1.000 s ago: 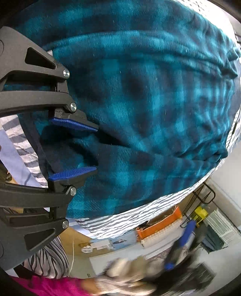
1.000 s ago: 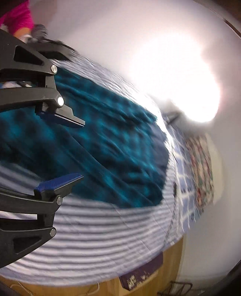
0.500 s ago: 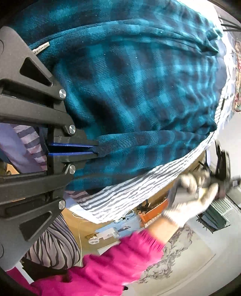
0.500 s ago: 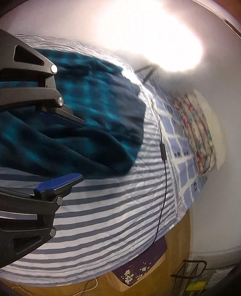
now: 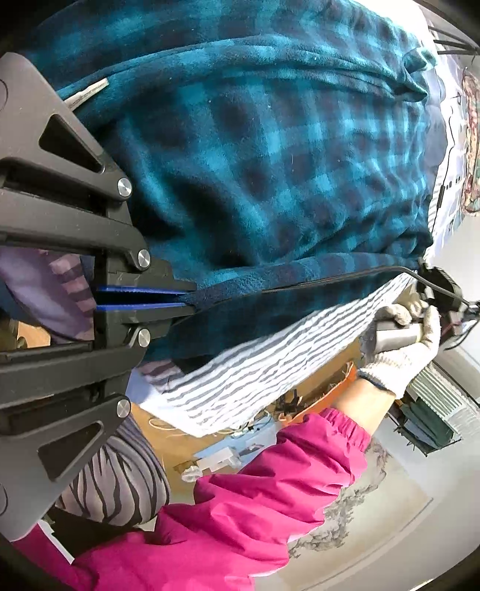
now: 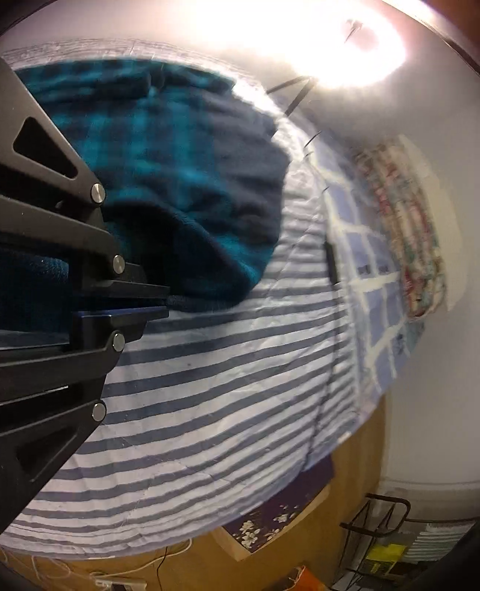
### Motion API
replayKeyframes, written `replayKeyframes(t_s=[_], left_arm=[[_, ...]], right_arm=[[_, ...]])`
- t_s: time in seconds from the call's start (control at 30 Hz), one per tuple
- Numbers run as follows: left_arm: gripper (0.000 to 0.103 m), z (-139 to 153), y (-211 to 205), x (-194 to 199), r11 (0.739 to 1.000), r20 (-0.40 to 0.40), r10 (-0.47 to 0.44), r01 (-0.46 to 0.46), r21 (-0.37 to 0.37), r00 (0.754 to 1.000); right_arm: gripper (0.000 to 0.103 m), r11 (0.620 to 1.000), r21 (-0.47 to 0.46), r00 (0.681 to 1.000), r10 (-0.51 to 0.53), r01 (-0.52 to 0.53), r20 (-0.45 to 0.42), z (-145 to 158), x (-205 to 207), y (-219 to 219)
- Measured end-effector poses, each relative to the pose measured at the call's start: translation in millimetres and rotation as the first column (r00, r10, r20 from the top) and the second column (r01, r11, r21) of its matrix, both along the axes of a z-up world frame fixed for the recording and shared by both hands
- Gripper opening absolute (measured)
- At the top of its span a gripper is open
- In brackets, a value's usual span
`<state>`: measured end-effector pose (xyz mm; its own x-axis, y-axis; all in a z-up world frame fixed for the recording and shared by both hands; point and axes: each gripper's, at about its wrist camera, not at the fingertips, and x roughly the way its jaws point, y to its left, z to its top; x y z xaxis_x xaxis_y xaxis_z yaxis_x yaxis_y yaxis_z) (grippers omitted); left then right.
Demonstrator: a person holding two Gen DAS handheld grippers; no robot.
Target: Fold large clothes
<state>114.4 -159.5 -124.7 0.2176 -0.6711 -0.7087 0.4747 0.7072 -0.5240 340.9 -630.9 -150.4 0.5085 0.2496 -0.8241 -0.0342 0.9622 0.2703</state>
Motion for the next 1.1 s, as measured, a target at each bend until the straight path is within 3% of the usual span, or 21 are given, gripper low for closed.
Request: replayKeyframes(t_s=[0.17, 0.37, 0.5, 0.7, 0.8, 0.87, 0.9, 0.97, 1.1], left_arm=[[0.001, 7, -2, -11, 0.999, 0.005, -0.022, 0.022, -0.024, 1.000], [0.001, 10, 12, -14, 0.999, -0.002, 0.010, -0.010, -0.037, 1.000], [0.001, -4, 24, -9, 0.997, -0.077, 0.058, -0.062, -0.054, 0.995], [0.001, -22, 31, 0, 0.994, -0.135, 0.100, -0.105, -0.030, 0.986], [0.001, -31, 31, 1, 0.993, -0.156, 0.112, -0.114, -0.010, 0.981], [0.001, -37, 28, 2, 0.994, -0.167, 0.111, -0.111, 0.006, 0.980], [0.001, -39, 27, 2, 0.994, -0.170, 0.110, -0.110, 0.013, 0.979], [0.001, -42, 24, 2, 0.994, -0.168, 0.110, -0.107, 0.028, 0.980], [0.001, -39, 24, 3, 0.993, -0.158, 0.119, -0.115, 0.034, 0.980]], right_arm=[[0.001, 0.999, -0.020, 0.997, 0.046, -0.045, 0.060, 42, -10, 17], [0.000, 0.980, -0.085, 0.974, 0.192, -0.182, 0.122, 72, -8, 92], [0.000, 0.953, -0.155, 0.956, 0.276, -0.259, 0.100, 54, 7, 149], [0.000, 0.910, -0.215, 0.931, 0.365, -0.356, 0.006, -14, 29, 212], [0.000, 0.902, -0.229, 0.930, 0.367, -0.365, -0.037, -44, 33, 218], [0.002, 0.913, -0.191, 0.932, 0.359, -0.362, -0.047, -54, 32, 211], [0.006, 0.919, -0.162, 0.933, 0.358, -0.359, -0.040, -51, 31, 205], [0.029, 0.935, -0.117, 0.942, 0.336, -0.335, -0.012, -35, 25, 187], [0.032, 0.950, -0.015, 0.947, 0.313, -0.313, 0.077, 15, 0, 140]])
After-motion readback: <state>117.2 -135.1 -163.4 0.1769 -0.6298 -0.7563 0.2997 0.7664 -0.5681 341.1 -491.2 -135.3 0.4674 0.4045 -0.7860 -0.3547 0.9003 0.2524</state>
